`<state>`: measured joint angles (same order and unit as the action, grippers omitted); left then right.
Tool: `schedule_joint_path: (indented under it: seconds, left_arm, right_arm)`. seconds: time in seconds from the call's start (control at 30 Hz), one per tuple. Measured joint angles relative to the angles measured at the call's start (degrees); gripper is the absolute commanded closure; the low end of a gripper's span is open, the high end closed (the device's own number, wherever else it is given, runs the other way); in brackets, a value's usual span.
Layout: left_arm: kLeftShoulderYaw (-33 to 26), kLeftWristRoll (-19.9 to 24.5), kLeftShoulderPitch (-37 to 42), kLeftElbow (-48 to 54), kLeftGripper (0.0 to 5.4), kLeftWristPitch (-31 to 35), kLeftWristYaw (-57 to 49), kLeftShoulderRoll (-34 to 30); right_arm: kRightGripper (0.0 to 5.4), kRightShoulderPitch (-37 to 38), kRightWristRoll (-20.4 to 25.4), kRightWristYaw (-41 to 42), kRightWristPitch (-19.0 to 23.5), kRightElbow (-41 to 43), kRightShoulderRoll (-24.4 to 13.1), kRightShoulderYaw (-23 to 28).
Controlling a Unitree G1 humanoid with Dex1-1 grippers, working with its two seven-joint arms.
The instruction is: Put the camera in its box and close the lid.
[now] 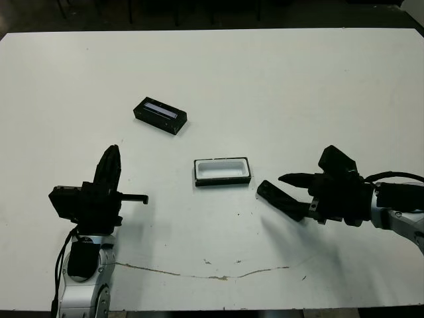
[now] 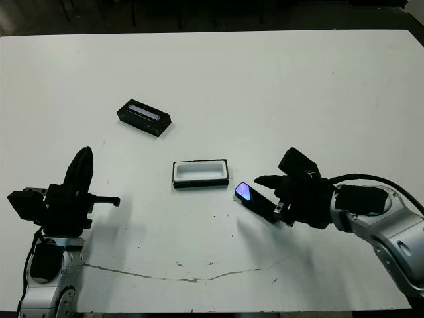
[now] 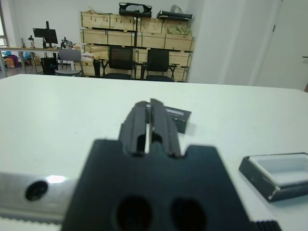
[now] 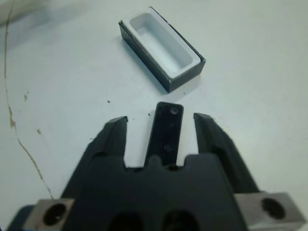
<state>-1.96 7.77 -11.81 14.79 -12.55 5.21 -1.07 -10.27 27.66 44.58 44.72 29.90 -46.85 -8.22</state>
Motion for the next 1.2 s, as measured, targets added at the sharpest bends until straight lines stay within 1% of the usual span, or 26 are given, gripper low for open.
schedule_joint_path:
  seconds: [0.17, 0.3, 0.37, 0.4, 0.47, 0.53, 0.6, 0.67, 0.93, 1.03, 1.2]
  left_arm:
    - [-0.05, 0.63, 0.17, -0.22, 5.4, -0.03, 0.33, 0.09]
    - [-0.06, 0.41, 0.2, -0.23, 5.4, -0.02, 0.33, 0.09]
    - [-0.07, 0.32, 0.22, -0.23, 5.4, -0.02, 0.32, 0.09]
    - [-0.07, 0.26, 0.22, -0.22, 5.4, -0.02, 0.31, 0.09]
    - [-0.06, 0.08, 0.22, -0.14, 5.4, 0.04, 0.13, 0.09]
    - [-0.06, 0.04, 0.19, 0.09, 5.4, 0.35, -0.07, 0.1]
    - [-0.07, 0.07, 0.13, 0.34, 5.4, 0.59, -0.1, 0.1]
    - [-0.07, 0.06, 0.0, 0.51, 5.4, 0.68, -0.1, 0.1]
    - [-0.14, 0.62, -0.51, 0.73, 5.4, 0.74, -0.01, 0.1]
    - [-0.18, 0.7, -0.56, 0.78, 5.4, 0.85, -0.01, 0.1]
    - [-0.25, 0.67, -0.56, 0.76, 5.4, 0.81, 0.23, 0.09]
  right_arm:
    - [1.15, 0.02, -1.22, 1.72, -1.72, -2.11, 0.03, -0.02]
    - [0.43, 0.36, -3.04, 2.49, -4.2, -3.62, 0.03, -0.1]
    - [0.08, 0.76, -3.61, 2.7, -4.45, -4.1, 0.03, -0.1]
    - [0.02, 1.04, -3.68, 2.86, -4.5, -4.3, 0.03, -0.09]
    - [0.02, 1.89, -4.05, 3.35, -5.49, -4.62, 0.04, -0.04]
    - [0.02, 3.37, -5.0, 3.58, -7.68, -5.44, 0.06, 0.06]
    - [0.02, 5.12, -6.84, 4.02, -10.86, -6.22, 0.05, 0.03]
    - [0.02, 6.48, -8.14, 4.59, -12.79, -6.14, 0.02, -0.07]
    - [0.02, 9.61, -7.39, 5.37, -10.85, -3.66, 0.08, 0.6]
    - [0.02, 10.47, -7.11, 4.13, -10.2, -3.22, 0.37, 0.89]
    - [0.65, 12.21, -8.08, -1.02, -8.78, -1.52, 1.63, 0.8]
